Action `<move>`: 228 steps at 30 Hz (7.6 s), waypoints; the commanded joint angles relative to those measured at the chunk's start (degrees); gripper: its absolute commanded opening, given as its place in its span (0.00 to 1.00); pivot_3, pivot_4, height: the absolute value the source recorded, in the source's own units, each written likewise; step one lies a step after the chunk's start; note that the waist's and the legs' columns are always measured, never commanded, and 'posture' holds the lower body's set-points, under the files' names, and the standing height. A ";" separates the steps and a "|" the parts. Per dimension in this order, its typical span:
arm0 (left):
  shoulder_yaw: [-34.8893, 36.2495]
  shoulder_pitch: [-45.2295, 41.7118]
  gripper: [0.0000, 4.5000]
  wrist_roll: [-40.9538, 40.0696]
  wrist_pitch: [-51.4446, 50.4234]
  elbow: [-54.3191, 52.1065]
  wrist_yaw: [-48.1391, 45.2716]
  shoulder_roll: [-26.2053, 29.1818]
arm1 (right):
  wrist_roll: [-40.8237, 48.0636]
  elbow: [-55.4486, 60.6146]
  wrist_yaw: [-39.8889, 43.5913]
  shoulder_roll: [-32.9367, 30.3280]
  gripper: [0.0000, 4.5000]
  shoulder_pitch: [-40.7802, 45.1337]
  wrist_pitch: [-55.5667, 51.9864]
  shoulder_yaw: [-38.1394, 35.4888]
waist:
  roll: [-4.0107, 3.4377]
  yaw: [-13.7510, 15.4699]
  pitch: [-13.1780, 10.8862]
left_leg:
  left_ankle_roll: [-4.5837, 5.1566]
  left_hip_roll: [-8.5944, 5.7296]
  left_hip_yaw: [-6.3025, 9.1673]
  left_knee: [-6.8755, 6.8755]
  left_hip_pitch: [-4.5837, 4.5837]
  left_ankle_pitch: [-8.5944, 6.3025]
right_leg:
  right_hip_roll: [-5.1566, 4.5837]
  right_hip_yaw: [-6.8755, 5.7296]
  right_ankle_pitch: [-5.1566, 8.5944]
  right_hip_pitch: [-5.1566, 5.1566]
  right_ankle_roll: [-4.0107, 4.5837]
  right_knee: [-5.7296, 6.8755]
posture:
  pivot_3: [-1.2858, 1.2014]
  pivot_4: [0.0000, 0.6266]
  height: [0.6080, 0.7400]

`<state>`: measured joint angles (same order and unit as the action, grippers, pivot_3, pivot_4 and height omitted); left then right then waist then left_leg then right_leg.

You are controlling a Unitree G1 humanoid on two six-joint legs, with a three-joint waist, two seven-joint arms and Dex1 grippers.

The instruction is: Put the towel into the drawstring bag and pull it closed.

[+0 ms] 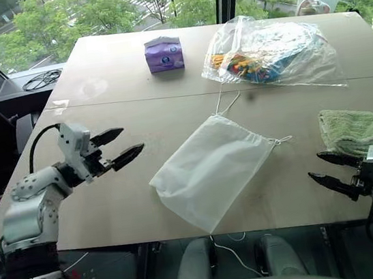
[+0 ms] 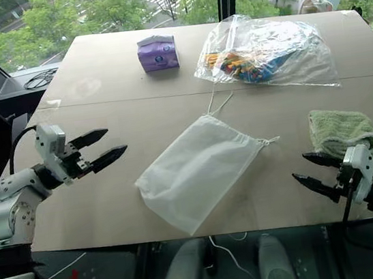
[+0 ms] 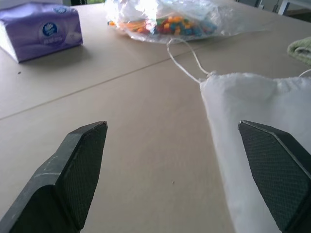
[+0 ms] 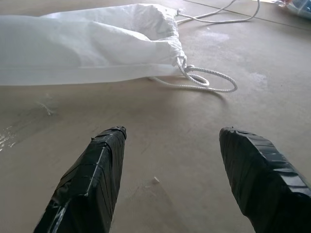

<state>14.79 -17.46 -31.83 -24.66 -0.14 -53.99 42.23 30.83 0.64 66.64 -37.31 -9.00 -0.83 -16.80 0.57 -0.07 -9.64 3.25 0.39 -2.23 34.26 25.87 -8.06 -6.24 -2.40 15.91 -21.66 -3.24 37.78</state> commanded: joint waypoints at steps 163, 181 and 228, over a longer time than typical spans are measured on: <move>-28.90 -23.21 0.94 46.04 -10.66 12.93 58.35 -39.35 | 2.81 -2.99 1.28 -0.54 0.73 7.74 -1.11 -2.28 | -0.03 2.35 -0.10 | 0.36 0.22 -0.38 0.99 0.53 -0.44 | 0.19 -0.77 -1.21 -0.14 -0.77 -0.80 | 0.52 0.24 1.00; -29.14 -15.89 0.01 48.92 -9.85 2.25 54.48 -34.76 | 2.29 -3.99 1.54 0.02 0.73 9.01 -1.15 -1.33 | -0.05 2.32 -0.09 | 0.36 0.21 -0.37 1.00 0.62 -0.45 | 0.12 -0.79 -1.26 -0.17 -0.78 -0.88 | 0.52 0.24 1.00; -10.68 -18.17 0.02 38.25 -10.67 22.04 65.97 -46.85 | 2.40 -5.17 2.02 -0.33 0.73 9.34 -0.32 -2.01 | -0.28 2.16 0.13 | 0.38 0.23 -0.45 1.13 0.24 -0.46 | 0.26 -0.73 -1.42 0.09 -0.96 -0.81 | 0.52 0.24 1.00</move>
<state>2.31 -37.78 7.44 -32.28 18.79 11.05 -4.97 32.13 -4.98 68.23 -36.75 -0.68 -1.83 -16.81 0.29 2.10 -9.51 3.63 0.62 -2.68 35.38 26.10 -8.52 -5.99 -3.12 14.50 -21.57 -4.20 36.97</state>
